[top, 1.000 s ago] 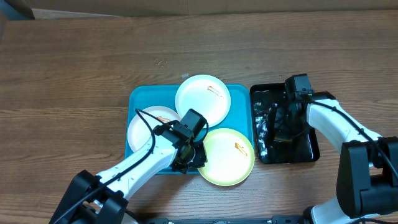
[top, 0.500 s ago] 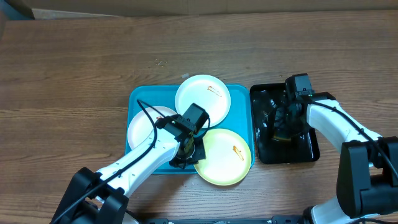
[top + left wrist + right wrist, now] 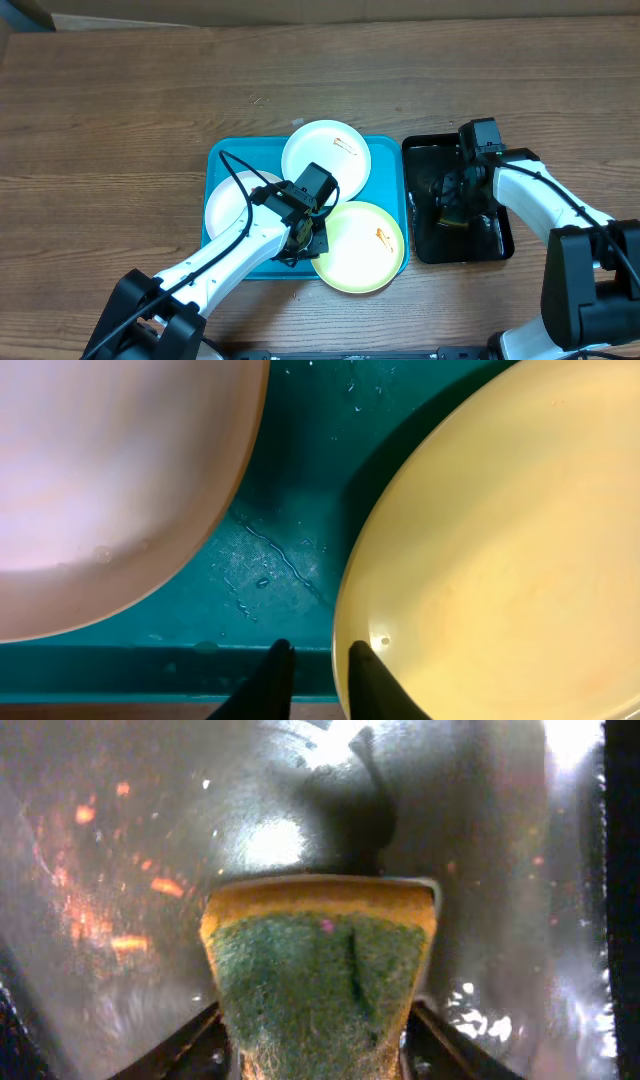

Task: Clean dirty plates on tray and stack at the side
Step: 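Grip the yellow-rimmed plate rim with the left gripper and tilt it up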

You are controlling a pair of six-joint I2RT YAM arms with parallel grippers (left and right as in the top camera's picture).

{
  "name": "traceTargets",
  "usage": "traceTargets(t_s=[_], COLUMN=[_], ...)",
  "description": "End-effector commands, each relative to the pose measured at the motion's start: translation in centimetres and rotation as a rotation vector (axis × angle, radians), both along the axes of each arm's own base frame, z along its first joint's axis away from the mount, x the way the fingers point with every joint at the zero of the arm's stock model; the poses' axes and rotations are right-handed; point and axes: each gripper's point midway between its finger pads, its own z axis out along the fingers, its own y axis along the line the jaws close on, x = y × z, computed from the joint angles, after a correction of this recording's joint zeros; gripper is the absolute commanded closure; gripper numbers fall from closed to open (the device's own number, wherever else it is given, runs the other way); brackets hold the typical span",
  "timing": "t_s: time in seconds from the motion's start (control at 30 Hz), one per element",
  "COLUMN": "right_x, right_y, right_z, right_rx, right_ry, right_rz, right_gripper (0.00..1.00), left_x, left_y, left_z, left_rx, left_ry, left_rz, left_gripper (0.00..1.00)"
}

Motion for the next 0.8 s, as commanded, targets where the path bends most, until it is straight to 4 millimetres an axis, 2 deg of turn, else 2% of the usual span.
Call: traceTargets(t_s=[0.0,0.07,0.23,0.3,0.4,0.57,0.63,0.67,0.73,0.77], right_x=[-0.1,-0.1,-0.2,-0.2,-0.1,-0.2,-0.2,-0.2,-0.2,-0.1], right_y=[-0.1,-0.1,-0.1,-0.1,-0.1,-0.1,-0.1,-0.1,-0.1,-0.1], right_z=[-0.2,-0.2,-0.2,-0.2,-0.2,-0.2,-0.2,-0.2,-0.2,-0.1], right_rx=[0.001,0.001,0.000,0.000,0.000,0.000,0.000,0.000,0.000,-0.001], right_ry=[0.002,0.003,0.006,0.007,0.005,0.008,0.007,0.007,0.007,0.006], right_rz=[-0.002,-0.001,-0.001,-0.001,-0.001,-0.001,-0.001,-0.001,-0.001,-0.001], right_gripper=[0.56,0.62,0.63,0.63,0.73,0.74,0.80,0.81,0.85,0.96], left_x=[0.4,0.4,0.1,0.1,0.1,-0.1,-0.3,-0.2,0.0,0.3], left_y=[0.2,0.2,0.3,0.3,0.2,0.0,-0.3,-0.3,-0.3,-0.1], left_z=[-0.1,-0.1,-0.8,-1.1,-1.1,-2.2,-2.7,-2.8,-2.6,-2.5], left_rx=[0.018,0.018,0.015,0.012,0.008,0.010,-0.011,-0.015,-0.028,-0.030], left_ry=[-0.015,-0.014,-0.015,-0.016,-0.017,0.019,0.047,0.054,0.058,0.055], left_rz=[-0.017,-0.017,-0.007,-0.007,-0.007,-0.015,-0.036,-0.037,-0.030,-0.019], left_gripper=[0.74,0.69,0.65,0.66,0.71,0.67,0.73,0.83,0.92,0.94])
